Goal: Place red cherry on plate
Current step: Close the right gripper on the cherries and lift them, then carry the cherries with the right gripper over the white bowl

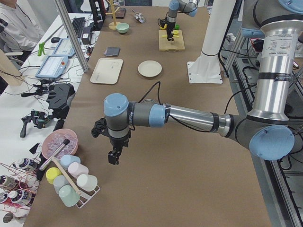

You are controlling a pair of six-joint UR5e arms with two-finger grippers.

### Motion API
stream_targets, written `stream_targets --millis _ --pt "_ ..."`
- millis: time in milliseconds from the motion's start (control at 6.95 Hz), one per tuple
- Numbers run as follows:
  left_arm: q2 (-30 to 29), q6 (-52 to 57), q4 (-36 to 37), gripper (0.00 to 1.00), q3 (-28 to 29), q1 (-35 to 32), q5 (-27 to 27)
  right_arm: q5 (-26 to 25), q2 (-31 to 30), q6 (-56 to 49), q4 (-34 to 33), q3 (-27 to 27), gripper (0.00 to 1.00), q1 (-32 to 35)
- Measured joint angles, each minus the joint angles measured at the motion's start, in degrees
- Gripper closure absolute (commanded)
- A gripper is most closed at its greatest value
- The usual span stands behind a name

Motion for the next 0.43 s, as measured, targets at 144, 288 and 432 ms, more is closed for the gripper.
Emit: stream_targets --millis 144,288,432 --pt "0.5 0.0 0.0 0.02 -0.2 0.0 -0.8 0.5 3.9 0.3 -3.6 -0.4 1.0 1.5" --pt "0.8 0.1 -0.1 0.02 -0.4 0.0 -1.2 0.6 9.7 1.1 -10.2 -0.9 1.0 3.0" --pt "0.8 0.1 -0.1 0.02 -0.5 0.0 -1.4 0.8 16.5 2.3 -17.3 -2.1 1.0 4.3"
